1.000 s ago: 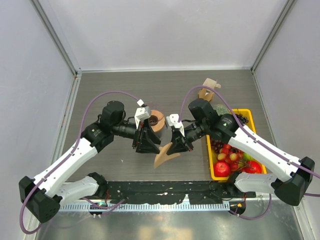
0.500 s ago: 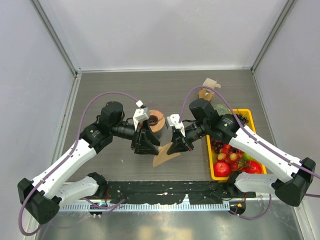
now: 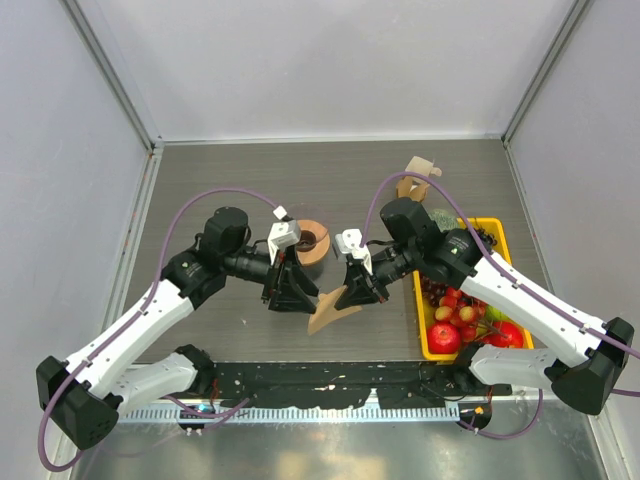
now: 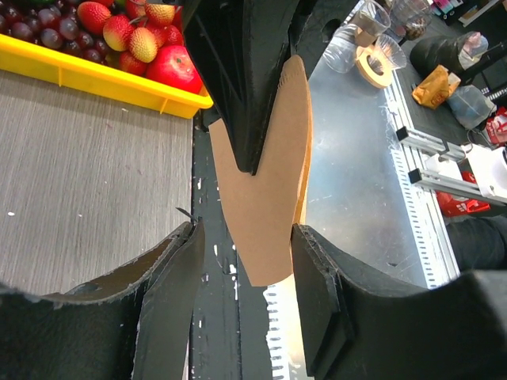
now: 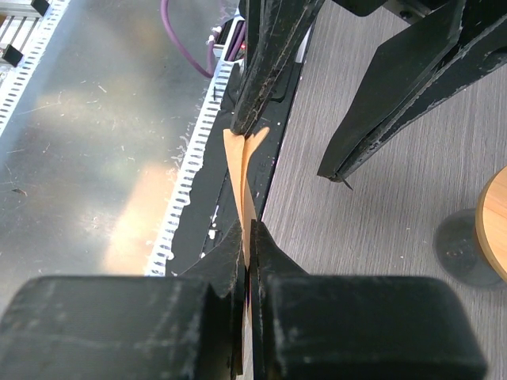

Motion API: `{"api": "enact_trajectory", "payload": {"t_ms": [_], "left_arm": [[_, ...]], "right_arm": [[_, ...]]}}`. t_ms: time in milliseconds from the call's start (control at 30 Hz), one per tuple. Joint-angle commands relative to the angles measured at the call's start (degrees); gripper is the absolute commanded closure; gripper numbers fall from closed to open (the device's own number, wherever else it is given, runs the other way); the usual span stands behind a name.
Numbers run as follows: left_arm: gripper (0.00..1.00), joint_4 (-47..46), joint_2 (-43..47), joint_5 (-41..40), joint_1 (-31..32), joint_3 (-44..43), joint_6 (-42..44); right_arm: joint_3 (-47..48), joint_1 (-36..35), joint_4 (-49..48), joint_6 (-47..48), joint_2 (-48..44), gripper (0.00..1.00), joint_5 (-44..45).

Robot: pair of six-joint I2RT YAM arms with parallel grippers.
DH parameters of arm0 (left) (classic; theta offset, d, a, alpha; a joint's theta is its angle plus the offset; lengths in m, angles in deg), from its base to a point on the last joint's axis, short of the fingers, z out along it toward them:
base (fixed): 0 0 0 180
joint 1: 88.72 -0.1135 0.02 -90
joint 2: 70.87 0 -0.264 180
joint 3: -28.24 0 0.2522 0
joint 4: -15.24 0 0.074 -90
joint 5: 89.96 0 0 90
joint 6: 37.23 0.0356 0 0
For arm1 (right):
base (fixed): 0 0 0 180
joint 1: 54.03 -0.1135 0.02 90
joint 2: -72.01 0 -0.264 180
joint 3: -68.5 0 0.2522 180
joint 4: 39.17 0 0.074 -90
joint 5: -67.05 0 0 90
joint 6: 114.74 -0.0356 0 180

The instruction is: Place the coffee filter in the dripper

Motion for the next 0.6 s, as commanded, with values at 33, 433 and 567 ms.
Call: {"api": "enact_trajectory", "payload": {"t_ms": [33,433,567], "left_arm": [[0.45,-0.2,1.2,-0.1,-0.1,0.3,1.0],[0.44,-0.5,1.0,0.6,-0.2,-3.8,-0.7],[0.42,-1.9,0.4,0.2,-0.2,-5.6,-2.6]], "right_arm": [[2.6,0.3,-0.3,0.4,-1.3,0.95,-1.5],[1.1,0.3,-0.9,0.5,-0.7,0.95,-0.4],[1.0,-0.2,-1.0,0.5,-0.2,0.95,-0.4]]}}
